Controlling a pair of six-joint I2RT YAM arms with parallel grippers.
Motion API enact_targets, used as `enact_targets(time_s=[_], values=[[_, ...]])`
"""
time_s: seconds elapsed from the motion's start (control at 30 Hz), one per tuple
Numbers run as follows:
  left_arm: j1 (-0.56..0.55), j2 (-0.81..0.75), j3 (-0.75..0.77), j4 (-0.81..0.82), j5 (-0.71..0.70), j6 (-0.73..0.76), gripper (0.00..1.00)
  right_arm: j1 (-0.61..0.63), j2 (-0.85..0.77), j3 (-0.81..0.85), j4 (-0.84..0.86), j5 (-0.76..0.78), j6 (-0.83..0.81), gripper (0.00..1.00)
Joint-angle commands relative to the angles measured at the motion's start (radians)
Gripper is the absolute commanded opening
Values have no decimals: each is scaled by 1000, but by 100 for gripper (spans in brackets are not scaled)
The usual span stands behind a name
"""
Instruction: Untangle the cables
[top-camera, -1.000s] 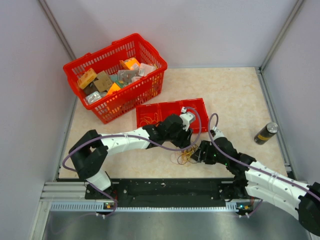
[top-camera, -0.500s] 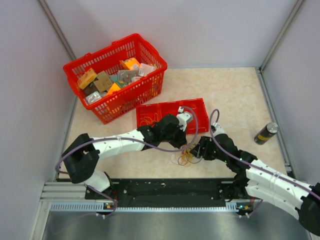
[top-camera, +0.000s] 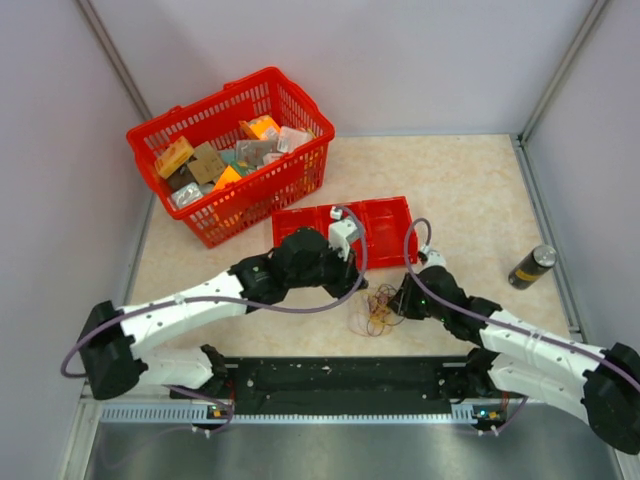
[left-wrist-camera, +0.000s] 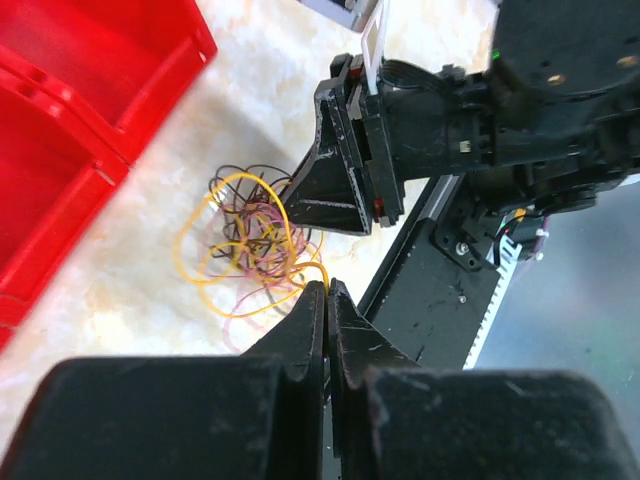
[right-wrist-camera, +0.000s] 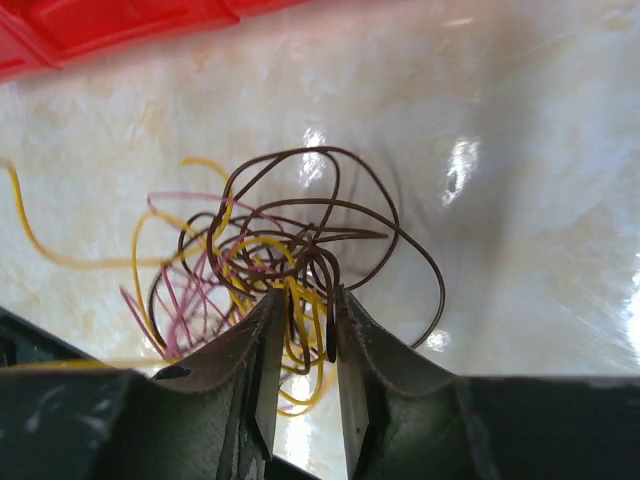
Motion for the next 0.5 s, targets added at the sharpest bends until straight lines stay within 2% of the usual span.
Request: enact_targets(time_s=[0.0, 0.2, 0.27, 0.37, 0.47], values=[[-3, -178, 74, -90, -111, 50, 0, 9, -78, 13, -77, 164, 6, 25], [-2, -432, 86, -97, -264, 67, 0, 0, -156, 4, -180, 296, 22, 10], [-2, -507, 94, -109, -328, 78, 0, -12, -170, 10, -207, 312, 21, 11], [-2, -616, 107, -140, -419, 95, 0, -31, -188, 13, -232, 342, 10, 18], [-2, -689, 127, -170, -435, 115, 0, -57, -191, 16, -235, 317, 6, 18]])
